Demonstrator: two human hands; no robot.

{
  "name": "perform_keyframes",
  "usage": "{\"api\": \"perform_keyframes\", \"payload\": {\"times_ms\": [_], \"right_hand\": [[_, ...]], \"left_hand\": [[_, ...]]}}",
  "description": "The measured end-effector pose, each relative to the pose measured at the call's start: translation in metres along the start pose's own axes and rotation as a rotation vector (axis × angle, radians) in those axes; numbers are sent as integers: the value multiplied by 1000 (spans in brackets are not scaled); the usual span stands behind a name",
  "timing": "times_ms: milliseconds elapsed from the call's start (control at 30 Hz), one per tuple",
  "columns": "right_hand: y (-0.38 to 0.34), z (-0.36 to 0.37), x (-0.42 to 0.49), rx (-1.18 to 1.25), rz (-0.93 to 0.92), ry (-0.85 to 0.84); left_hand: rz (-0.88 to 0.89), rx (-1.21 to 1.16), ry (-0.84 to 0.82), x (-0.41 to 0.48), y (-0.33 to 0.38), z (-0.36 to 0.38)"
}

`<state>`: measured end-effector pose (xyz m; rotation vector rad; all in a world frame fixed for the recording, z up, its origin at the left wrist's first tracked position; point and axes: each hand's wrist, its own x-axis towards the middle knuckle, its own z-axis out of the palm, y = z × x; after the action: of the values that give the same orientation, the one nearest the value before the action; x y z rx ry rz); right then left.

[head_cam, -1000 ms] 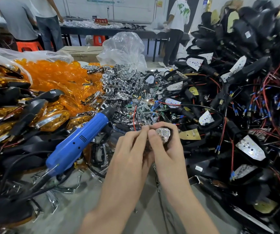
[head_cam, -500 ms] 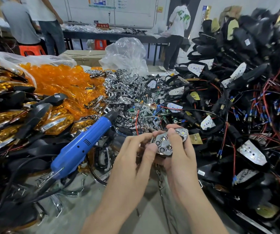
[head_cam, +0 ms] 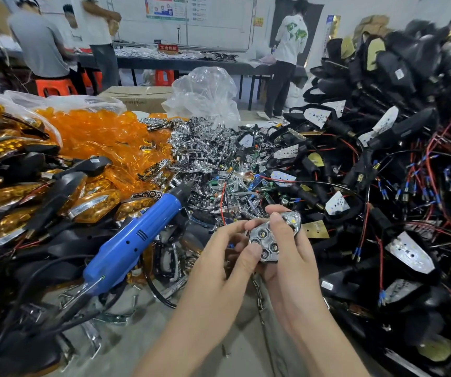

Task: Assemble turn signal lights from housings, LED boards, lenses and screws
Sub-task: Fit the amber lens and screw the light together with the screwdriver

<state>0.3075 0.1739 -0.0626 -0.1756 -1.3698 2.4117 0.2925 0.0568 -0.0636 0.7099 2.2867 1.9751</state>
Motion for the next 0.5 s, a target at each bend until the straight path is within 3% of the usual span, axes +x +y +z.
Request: {"api": "perform_keyframes", "payload": {"times_ms": [500], "right_hand": [[5, 0, 0, -118, -39, -62]], "left_hand": [[-180, -304, -36, 7, 1, -4]]}}
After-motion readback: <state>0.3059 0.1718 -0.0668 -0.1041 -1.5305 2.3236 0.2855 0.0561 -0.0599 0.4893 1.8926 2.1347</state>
